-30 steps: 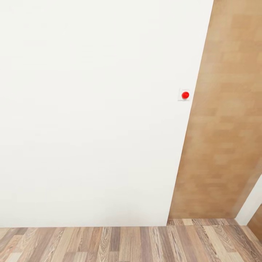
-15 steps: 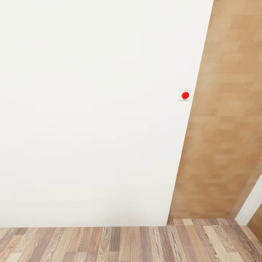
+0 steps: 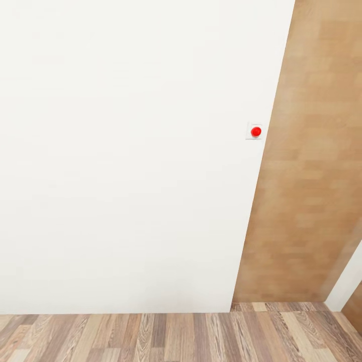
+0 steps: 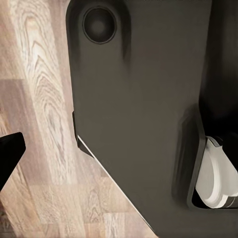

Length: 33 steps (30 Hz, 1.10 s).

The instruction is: Put all the toys in the child's room - the three board games (two on the bed and one on the table), the two jigsaw puzzles on the table, and the tennis ball on the table - inside the toy box on the table in the child's room.

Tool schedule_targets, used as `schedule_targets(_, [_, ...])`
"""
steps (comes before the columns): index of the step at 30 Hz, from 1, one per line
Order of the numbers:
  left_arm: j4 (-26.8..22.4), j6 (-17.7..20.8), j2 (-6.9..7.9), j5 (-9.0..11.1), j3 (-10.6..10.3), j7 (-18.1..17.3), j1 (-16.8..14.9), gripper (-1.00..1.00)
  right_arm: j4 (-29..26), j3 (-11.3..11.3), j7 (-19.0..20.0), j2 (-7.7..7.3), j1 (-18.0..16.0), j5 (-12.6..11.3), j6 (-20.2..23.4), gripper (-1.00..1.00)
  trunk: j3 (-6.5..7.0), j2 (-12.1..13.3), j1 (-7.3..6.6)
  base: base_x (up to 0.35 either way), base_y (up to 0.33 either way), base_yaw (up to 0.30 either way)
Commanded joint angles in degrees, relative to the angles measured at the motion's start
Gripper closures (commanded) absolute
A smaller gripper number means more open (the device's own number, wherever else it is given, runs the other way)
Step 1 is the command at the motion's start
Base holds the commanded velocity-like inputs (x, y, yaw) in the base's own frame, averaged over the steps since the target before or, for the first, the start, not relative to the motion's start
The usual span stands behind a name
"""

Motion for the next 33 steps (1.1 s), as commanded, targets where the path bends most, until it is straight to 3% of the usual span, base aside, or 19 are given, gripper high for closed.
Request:
schedule_targets(1, [-0.01, 0.01, 0.0, 0.0, -0.03, -0.01, -0.01, -1.0, -0.01, 0.1, 0.19, -0.01, 0.0, 0.09, -0.17, -1.0, -0.05, -0.04, 0.01, 0.0, 0.0, 0.0])
schedule_targets(18, [-0.01, -0.14, -0.3, -0.01, 0.31, -0.01, -0.02, -1.0, -0.01, -0.6, 0.34, 1.01, 0.0, -0.43, -0.05, -1.0, -0.05, -0.04, 0.01, 0.0, 0.0, 0.0])
schedule_targets(27, [-0.01, -3.33, -0.47, 0.32, 0.61, -0.05, -0.02, -1.0, -0.01, -0.6, 0.28, 1.02, 0.0, -0.45, -0.11, -1.0, -0.05, -0.04, 0.01, 0.0, 0.0, 0.0])
schedule_targets(33, [0.05, -3.72, -0.67, 0.4, 0.76, -0.02, -0.02, -1.0, -0.01, -0.64, 0.24, 1.02, 0.0, -0.45, -0.1, -1.0, 1.03, 2.37, -1.31, 0.0, 0.0, 0.0])
